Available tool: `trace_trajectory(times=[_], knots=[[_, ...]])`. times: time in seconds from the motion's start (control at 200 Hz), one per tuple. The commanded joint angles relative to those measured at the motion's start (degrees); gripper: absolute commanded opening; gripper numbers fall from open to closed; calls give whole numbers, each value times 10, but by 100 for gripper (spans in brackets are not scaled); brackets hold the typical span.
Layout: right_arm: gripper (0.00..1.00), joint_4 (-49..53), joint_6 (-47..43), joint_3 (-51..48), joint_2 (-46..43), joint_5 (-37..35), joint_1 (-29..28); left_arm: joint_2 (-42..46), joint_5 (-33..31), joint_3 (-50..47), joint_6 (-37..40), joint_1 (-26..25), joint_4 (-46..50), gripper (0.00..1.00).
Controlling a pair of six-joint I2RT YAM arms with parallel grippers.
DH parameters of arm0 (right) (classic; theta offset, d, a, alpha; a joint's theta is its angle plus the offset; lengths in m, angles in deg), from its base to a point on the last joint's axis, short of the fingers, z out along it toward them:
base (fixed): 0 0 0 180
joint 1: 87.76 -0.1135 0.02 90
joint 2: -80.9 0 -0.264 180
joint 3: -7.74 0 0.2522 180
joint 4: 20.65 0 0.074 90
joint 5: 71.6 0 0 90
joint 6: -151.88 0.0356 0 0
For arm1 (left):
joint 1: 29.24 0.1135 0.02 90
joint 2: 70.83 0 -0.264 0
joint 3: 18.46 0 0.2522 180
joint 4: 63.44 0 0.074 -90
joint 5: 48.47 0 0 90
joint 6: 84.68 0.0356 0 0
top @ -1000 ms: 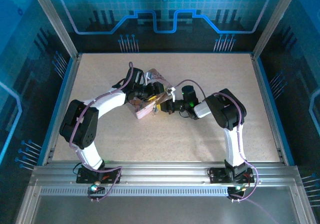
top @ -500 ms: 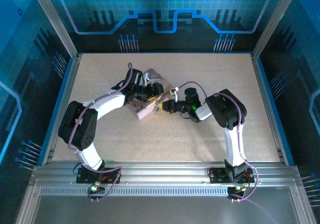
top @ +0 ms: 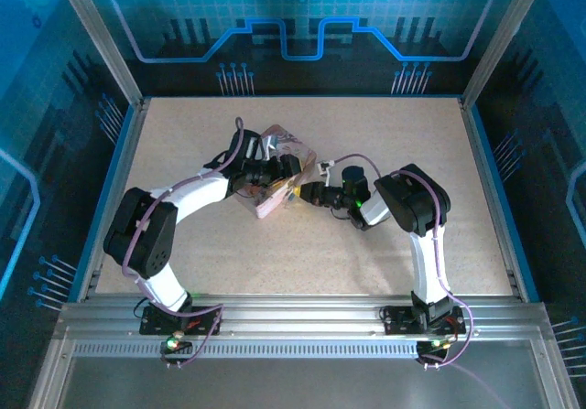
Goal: Unlock the padlock with the key
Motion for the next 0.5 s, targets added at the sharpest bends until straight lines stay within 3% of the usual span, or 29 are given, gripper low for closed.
trace_trajectory(times=[0.0, 0.495], knots=[[0, -65, 40, -2, -3, -54, 9, 0, -9, -32, 4, -10, 56, 71], [0, -67, 89, 13, -16, -113, 20, 13, -18, -76, 7, -14, 53, 71]])
